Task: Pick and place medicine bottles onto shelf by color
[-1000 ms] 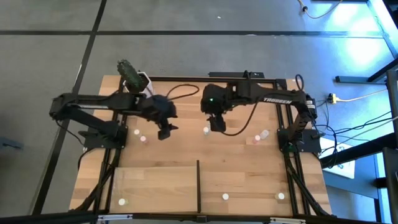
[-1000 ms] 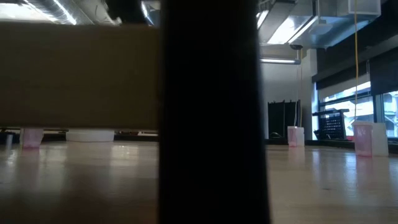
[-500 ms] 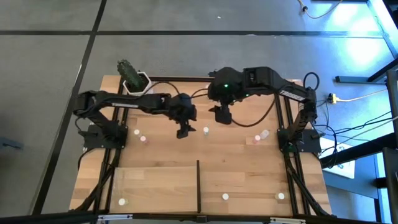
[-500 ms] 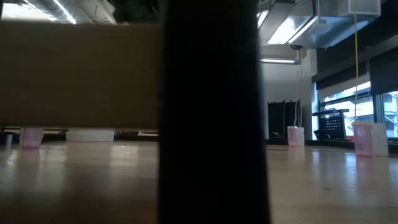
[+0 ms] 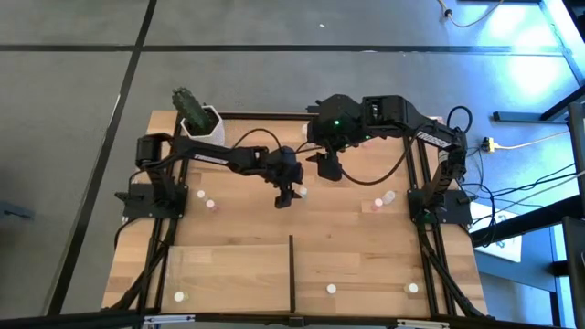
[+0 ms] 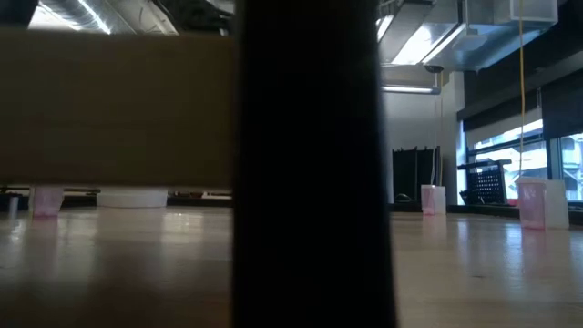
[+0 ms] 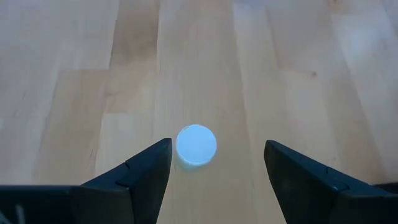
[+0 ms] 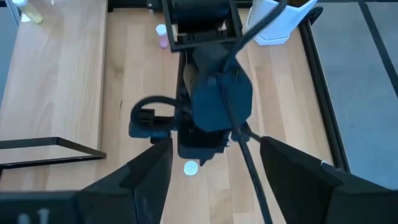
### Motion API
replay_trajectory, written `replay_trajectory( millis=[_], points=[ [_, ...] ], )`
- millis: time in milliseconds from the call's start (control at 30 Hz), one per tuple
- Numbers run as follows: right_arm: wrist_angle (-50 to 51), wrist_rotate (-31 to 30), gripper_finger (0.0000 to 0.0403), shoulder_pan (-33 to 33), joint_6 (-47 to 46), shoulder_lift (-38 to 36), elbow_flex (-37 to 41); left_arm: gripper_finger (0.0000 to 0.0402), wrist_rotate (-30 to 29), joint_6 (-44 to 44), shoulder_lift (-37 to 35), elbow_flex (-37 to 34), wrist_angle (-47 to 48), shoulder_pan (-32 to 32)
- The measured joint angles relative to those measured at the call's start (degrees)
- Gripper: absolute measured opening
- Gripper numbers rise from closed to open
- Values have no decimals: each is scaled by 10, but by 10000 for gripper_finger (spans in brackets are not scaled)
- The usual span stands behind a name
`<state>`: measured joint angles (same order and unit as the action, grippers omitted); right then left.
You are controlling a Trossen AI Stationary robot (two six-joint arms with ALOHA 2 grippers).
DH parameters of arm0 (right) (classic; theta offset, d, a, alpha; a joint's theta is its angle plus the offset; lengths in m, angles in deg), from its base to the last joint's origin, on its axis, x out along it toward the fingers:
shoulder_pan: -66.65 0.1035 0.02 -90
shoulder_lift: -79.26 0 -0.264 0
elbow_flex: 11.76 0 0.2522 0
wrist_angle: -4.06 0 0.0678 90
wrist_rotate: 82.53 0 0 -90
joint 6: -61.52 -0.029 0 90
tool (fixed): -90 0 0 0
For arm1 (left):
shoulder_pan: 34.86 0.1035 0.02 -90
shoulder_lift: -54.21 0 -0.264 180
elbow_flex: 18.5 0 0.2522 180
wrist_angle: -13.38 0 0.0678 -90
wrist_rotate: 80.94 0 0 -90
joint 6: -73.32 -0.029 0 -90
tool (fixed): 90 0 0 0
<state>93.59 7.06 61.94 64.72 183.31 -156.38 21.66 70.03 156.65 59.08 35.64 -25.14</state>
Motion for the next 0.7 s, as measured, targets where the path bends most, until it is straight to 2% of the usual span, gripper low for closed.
replay_trajectory(
  millis=[200,367,700],
  points=[
    [0,0,244,0,0,0,0,250,-3,-2,12,0,-6,0],
    [0,0,244,0,0,0,0,250,-52,-17,13,0,-9,-5],
    [0,0,244,0,-1,0,0,250,-54,-27,15,0,-17,-7]
  ],
)
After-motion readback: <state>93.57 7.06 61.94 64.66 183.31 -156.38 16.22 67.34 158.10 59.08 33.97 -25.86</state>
